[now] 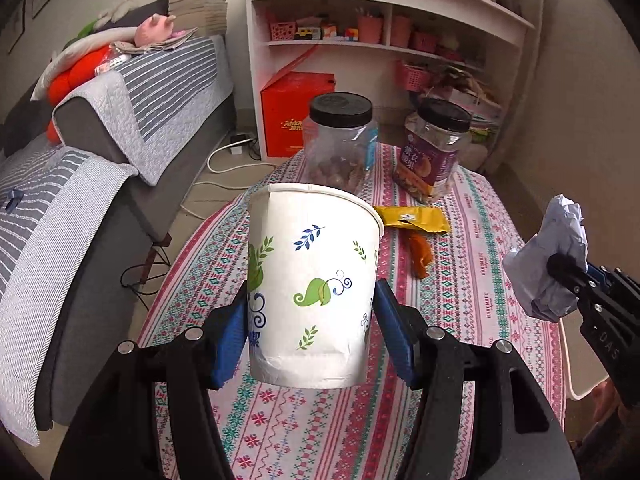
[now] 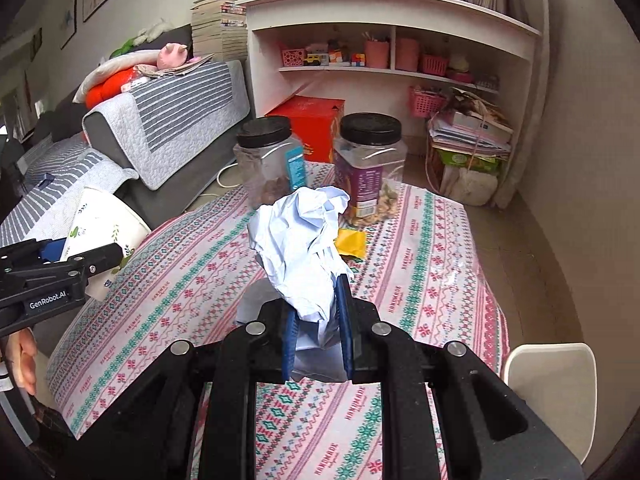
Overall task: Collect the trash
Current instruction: 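Carry the crumpled paper over the white bin and release it with the right gripper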
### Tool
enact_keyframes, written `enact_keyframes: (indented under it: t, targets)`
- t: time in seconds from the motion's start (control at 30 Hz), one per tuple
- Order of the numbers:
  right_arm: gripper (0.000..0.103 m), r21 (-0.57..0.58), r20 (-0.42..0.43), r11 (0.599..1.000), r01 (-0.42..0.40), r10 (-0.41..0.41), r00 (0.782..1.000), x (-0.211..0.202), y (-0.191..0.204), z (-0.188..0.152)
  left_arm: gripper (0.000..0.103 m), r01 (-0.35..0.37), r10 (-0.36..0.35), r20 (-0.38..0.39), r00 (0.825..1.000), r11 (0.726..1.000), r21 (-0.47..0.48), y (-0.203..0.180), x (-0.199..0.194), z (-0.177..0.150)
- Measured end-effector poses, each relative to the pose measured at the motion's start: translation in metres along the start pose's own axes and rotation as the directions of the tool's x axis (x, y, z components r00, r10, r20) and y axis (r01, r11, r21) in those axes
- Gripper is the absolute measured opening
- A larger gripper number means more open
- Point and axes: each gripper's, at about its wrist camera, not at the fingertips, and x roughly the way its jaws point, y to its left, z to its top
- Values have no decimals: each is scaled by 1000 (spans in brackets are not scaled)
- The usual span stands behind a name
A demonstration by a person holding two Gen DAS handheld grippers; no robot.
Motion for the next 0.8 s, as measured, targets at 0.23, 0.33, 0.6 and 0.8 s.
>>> enact_keyframes:
  t: [0.23, 0.33, 0.6, 0.8]
  targets:
    - [17, 57, 0, 997, 46, -46, 999, -12, -45, -9, 59, 49, -49, -1, 999, 996, 73, -55, 7, 3]
    - [17, 90, -1, 994, 66, -66, 998, -19, -67, -13, 59, 67, -68, 4, 998, 993, 99, -77, 8, 2]
    - [17, 165, 1, 977, 135, -137, 991, -42, -120, -25, 59, 102, -102, -2, 995, 985, 141, -116, 12, 3]
    - [17, 218, -24, 953, 209, -209, 978, -55, -162, -38, 59, 132, -133, -3, 991, 975, 177, -145, 11, 2]
